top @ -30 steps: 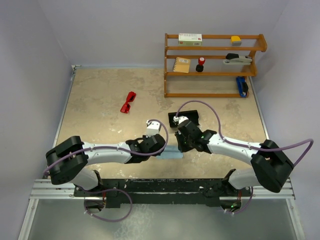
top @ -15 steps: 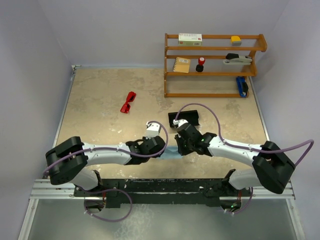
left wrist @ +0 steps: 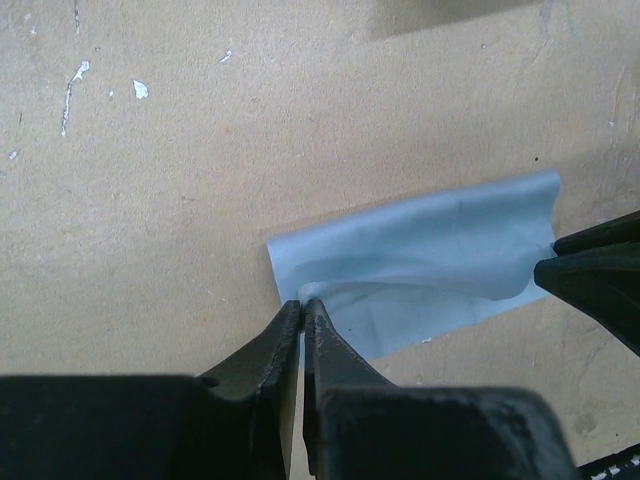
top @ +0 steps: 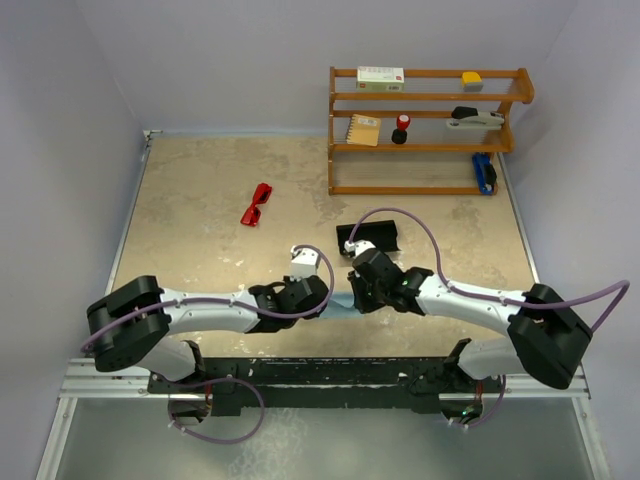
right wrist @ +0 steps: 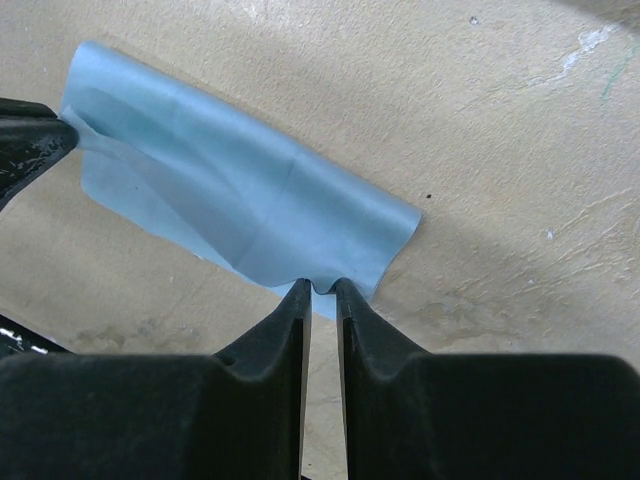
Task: Organize the sunglasses
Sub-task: Fold the glasses cleaning cloth at the center of the board.
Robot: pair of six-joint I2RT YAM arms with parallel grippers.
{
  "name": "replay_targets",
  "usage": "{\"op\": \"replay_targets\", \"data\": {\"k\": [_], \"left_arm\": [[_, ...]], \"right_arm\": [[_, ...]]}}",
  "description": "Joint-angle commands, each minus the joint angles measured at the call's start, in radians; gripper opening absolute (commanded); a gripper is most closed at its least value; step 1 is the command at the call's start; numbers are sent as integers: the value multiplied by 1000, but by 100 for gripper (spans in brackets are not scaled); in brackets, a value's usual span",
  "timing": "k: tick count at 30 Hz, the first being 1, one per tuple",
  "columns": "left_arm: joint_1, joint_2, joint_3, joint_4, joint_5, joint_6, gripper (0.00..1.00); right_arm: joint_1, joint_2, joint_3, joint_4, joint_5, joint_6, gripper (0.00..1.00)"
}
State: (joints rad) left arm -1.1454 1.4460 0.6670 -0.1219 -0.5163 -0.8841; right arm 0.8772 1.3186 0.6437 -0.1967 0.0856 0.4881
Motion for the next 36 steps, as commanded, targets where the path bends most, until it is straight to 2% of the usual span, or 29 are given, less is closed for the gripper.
{"op": "replay_targets", "data": {"k": [1,6,11,18,27,36], "left_arm": [[-11,-43,-7,12,-32,-27,5],[-16,-49,-8,-3,-38,-30,9],[-22,-53,-10,-13,-43,-30,19],[-25,-63,-1,-53,-63,-32,19],[-28,-151,-31,-107,-99,-49,17],[-28,-113,-13,-94,-93,-59,12]], "right_arm": [[13,-37,-11,-6,2,20,18],[24,-42,-12,-15,6,25,19],[32,-46,-19,-14,11,31,19],[35,-57,-20,-29,19,36,18],[37,-119,-30,-72,41,47,19],[37,-94,-17,-49,46,50,15]]}}
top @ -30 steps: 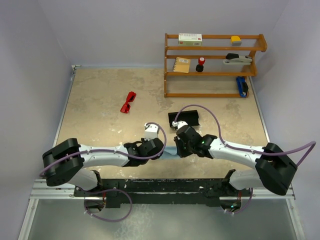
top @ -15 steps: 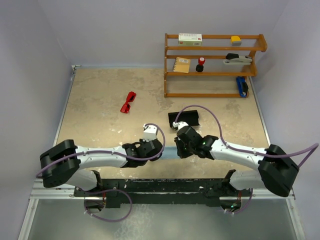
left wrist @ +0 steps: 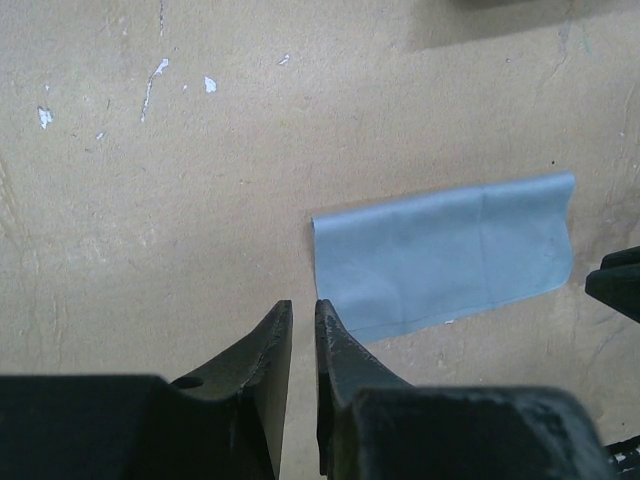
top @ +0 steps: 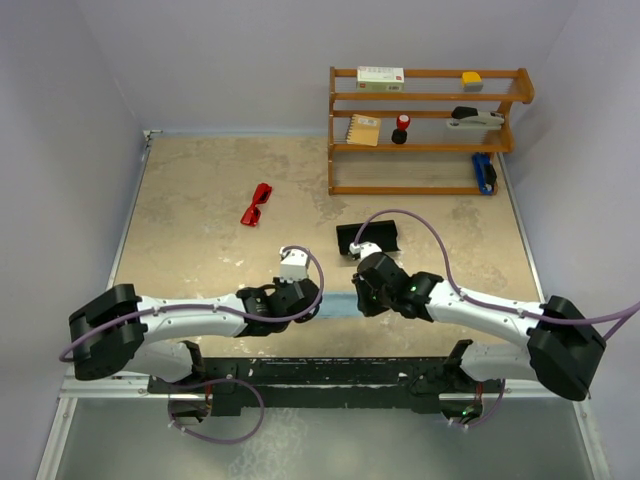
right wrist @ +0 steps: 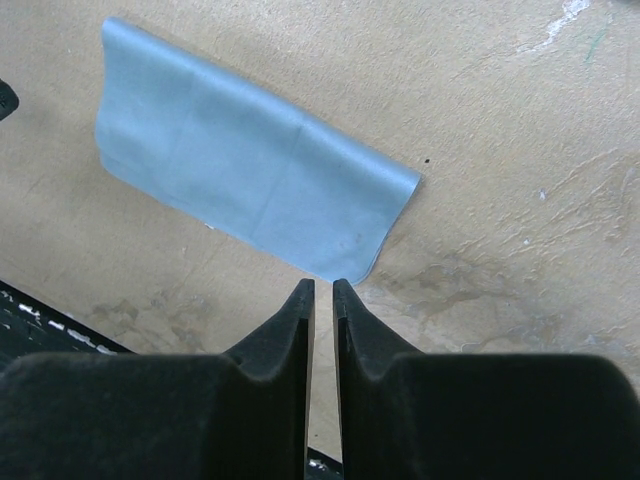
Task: Organize the sunglasses
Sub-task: Fold the glasses cleaning cloth at the center of the board.
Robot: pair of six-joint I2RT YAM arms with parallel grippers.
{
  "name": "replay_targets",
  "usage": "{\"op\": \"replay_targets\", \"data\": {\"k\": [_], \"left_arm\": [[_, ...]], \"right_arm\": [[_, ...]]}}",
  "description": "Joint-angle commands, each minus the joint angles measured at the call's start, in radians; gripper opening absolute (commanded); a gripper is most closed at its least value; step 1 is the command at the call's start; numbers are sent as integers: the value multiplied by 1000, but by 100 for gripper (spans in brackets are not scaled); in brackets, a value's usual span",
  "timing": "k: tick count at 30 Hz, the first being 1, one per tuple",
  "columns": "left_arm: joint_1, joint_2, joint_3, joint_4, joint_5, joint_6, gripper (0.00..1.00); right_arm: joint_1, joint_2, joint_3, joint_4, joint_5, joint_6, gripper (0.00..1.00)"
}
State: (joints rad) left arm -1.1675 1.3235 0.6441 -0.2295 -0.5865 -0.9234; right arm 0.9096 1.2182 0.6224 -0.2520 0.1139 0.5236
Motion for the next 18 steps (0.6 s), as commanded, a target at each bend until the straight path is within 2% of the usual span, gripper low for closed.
{"op": "replay_targets", "data": {"k": [1,3,9,18], "left_arm": [[-6,9,8,18,-23,-22,12],[-6,10,1,25,-19,-28,12],[-6,28,-25,64,8,-47,12],[-6,30,-28,76,8,-55,12]], "right_arm": [[5,11,7,10,15,15,15],[5,19,11,13,13,15,14],[5,52,4,50,-6,22,1],[5,119,14,90,-15,24,0]]}}
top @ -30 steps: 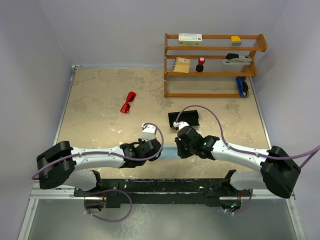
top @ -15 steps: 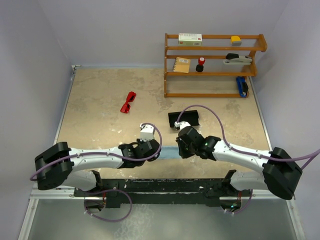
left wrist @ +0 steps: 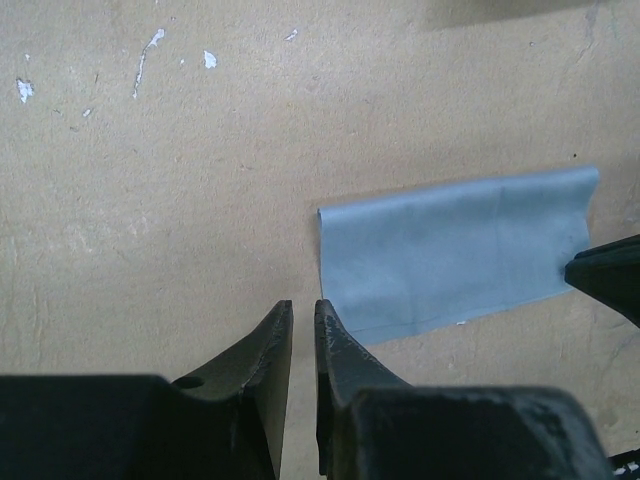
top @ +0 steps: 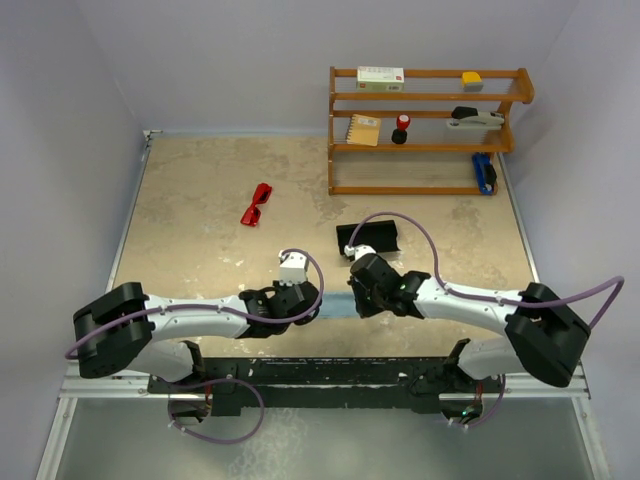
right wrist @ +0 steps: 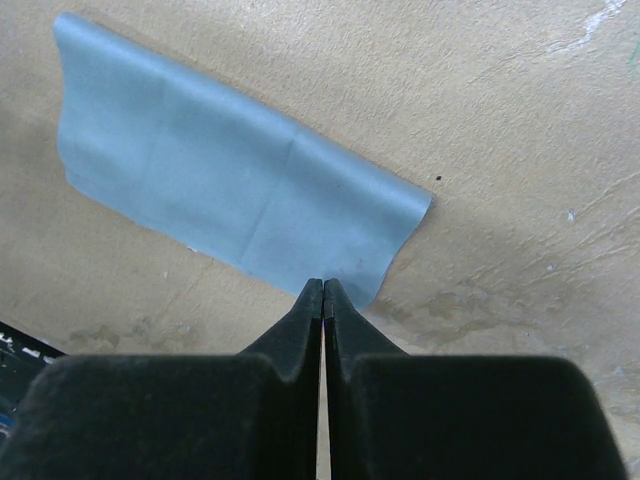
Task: Organize the sunglasses
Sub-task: Fold the glasses cleaning cloth at the center of the board.
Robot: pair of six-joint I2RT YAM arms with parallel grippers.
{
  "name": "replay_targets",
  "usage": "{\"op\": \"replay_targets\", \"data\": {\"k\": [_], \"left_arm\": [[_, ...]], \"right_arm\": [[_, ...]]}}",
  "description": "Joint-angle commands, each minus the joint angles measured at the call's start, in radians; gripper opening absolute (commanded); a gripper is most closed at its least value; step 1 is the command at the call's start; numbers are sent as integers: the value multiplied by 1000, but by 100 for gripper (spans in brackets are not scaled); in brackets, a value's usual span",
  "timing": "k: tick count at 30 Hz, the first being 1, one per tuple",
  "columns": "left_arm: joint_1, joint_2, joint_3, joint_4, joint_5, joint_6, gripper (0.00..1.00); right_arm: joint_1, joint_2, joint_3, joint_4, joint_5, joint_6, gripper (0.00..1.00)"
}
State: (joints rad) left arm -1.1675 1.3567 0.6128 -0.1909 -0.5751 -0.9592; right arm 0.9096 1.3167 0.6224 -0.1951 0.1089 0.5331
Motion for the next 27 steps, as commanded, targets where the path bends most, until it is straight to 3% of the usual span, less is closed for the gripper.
{"op": "replay_targets", "data": {"k": [1,14,27], "left_arm": [[-6,-5,4,35,-5,-18,12],[-6,-17,1,25,-10,-14,11],[-6,-5,-4,45,-5,-25,12]], "right_arm": [[5,24,10,35,-12,17,0],[5,-27,-55,-61,6,42,0],[5,-28,-60,-48,18,43,0]]}}
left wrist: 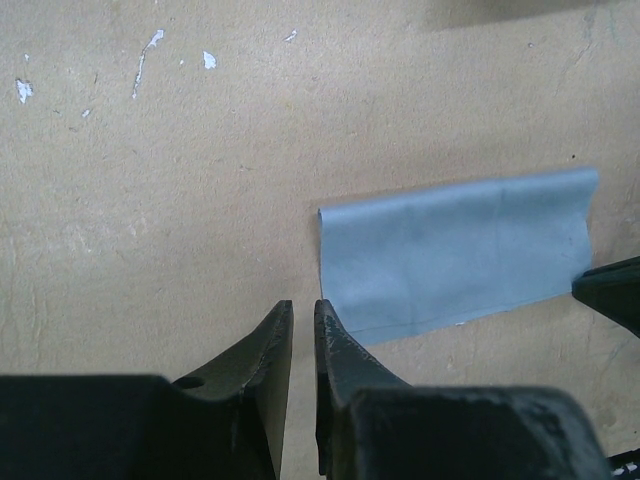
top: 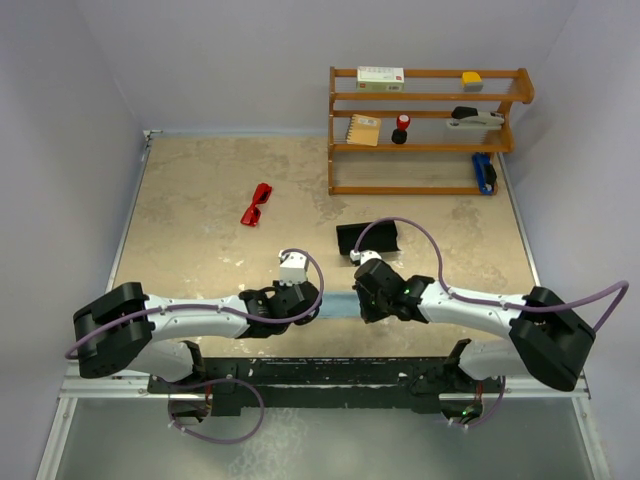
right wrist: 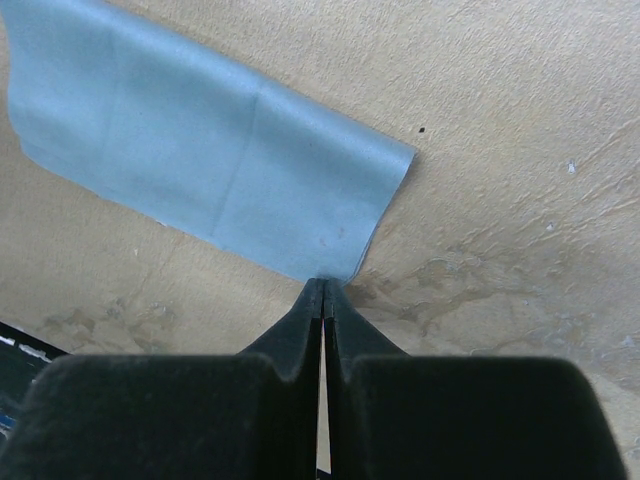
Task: Organize the sunglasses
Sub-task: Fold the glasses cleaning cloth at the center of the board.
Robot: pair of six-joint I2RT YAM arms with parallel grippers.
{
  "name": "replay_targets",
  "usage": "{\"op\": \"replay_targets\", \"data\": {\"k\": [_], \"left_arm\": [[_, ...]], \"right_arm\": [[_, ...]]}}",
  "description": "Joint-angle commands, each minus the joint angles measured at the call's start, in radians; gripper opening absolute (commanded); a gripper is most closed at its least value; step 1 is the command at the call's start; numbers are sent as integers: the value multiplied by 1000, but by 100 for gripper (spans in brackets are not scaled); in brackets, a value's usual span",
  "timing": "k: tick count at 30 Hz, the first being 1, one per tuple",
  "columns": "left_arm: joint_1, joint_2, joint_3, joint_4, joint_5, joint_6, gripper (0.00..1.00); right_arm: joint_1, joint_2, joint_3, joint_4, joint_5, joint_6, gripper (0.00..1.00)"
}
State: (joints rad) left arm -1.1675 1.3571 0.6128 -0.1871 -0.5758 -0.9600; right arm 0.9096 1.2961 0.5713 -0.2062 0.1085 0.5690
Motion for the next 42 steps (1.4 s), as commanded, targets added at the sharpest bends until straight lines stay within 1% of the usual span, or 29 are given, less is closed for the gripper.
{"op": "replay_targets", "data": {"k": [1,3,6,8,14,18,25,32,38,42], "left_arm": [[-6,0,-3,45,-3,-25,12],[-6,7,-1,52,2,-26,11],[-6,16,-1,80,19,-19,5],[-6,23,1,88,22,-19,4],[-8,35,-13,116,51,-39,3],[-10,34,-19,126,42,-44,3],[-12,79,-28,168,37,-53,3],[-12,96,-30,179,51,-57,3],[-24,96,-33,186,71,-66,0],[-38,98,-34,184,69,-76,0]], "right_arm": [[5,-12,-4,-36,23,8,0],[5,-21,8,-35,27,3,0],[5,-29,33,-36,40,-2,0],[5,-28,49,-33,39,-7,0],[5,17,103,-4,29,-16,0],[5,39,112,21,16,-17,0],[5,68,99,43,11,-15,0],[5,69,74,5,-4,-13,0],[5,82,62,2,-1,0,0],[5,92,60,10,0,5,0]]}}
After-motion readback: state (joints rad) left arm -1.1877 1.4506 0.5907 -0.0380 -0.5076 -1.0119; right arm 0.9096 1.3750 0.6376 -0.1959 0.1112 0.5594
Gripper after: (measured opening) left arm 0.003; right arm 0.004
